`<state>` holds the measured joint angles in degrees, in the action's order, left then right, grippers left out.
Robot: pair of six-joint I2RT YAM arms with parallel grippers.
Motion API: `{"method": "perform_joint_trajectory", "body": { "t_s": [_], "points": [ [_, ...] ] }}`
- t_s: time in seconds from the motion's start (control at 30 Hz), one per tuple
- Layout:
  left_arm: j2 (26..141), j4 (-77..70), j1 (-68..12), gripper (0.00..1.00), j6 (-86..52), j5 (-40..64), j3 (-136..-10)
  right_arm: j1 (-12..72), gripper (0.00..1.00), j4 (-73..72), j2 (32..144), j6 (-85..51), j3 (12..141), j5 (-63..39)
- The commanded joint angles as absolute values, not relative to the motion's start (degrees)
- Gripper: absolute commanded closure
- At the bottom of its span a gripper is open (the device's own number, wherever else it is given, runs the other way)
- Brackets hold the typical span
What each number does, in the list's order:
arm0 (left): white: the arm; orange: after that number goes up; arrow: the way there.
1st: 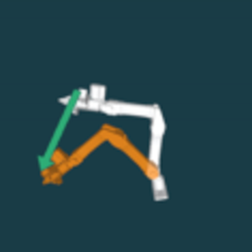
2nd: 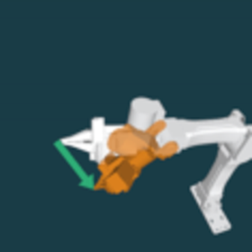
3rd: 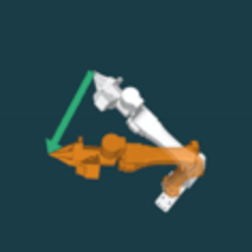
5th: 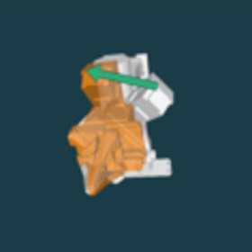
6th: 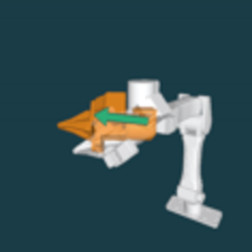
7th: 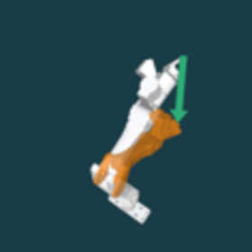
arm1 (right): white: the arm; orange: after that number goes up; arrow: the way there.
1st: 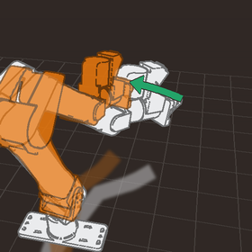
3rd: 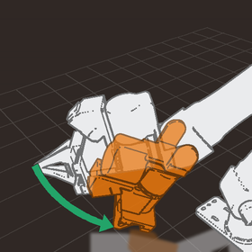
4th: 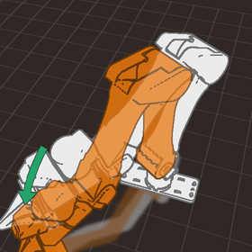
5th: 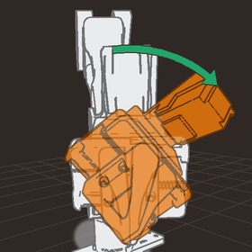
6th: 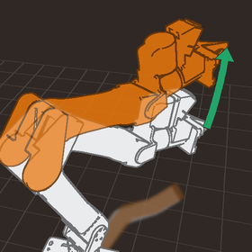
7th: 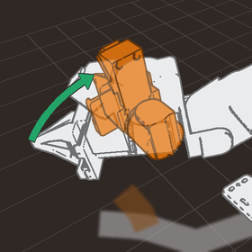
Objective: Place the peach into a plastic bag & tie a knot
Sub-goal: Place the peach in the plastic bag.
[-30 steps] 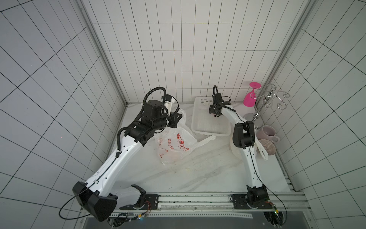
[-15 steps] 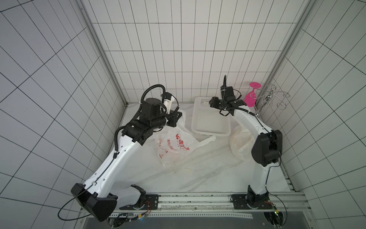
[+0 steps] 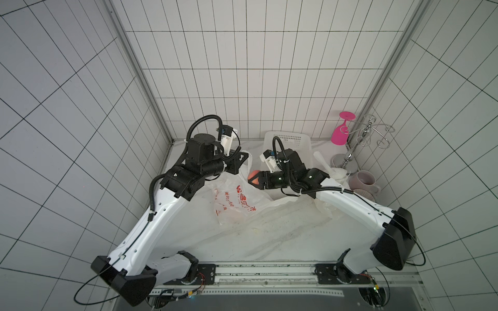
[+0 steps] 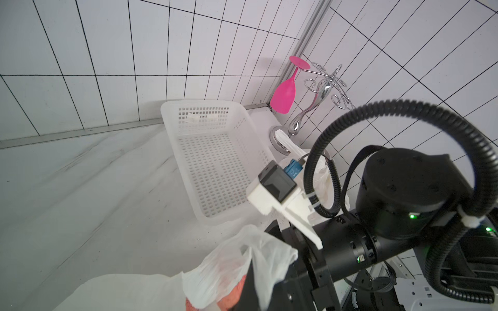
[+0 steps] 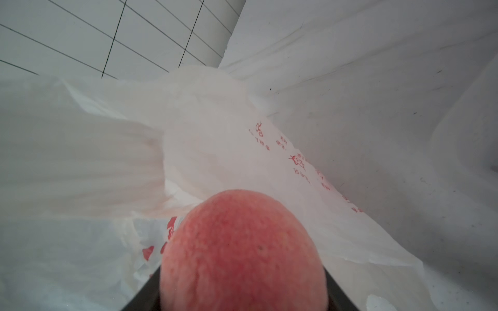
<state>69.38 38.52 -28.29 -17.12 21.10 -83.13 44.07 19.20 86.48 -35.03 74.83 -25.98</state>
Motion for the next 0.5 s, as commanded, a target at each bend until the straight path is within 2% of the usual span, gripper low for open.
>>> {"method": "perform_joint_trajectory", "body": {
  "t_s": [0.0,0.17,0.27,0.47],
  "points": [
    [68.4,38.3,-29.0,1.0,-17.6,21.6,-82.7,45.5,1.0,16.5,88.3,-37.2,72.9,-25.8],
    [68.1,38.6,-29.4,1.0,-16.8,19.2,-82.9,47.5,1.0,15.5,92.0,-41.2,72.7,-25.9],
    [67.9,38.8,-29.1,1.0,-16.1,16.7,-83.0,48.0,1.0,17.7,88.9,-41.3,69.5,-26.0],
    [67.9,36.6,-28.8,1.0,-17.5,18.0,-82.3,48.7,1.0,27.1,81.9,-39.8,67.7,-28.3]
  ]
}}
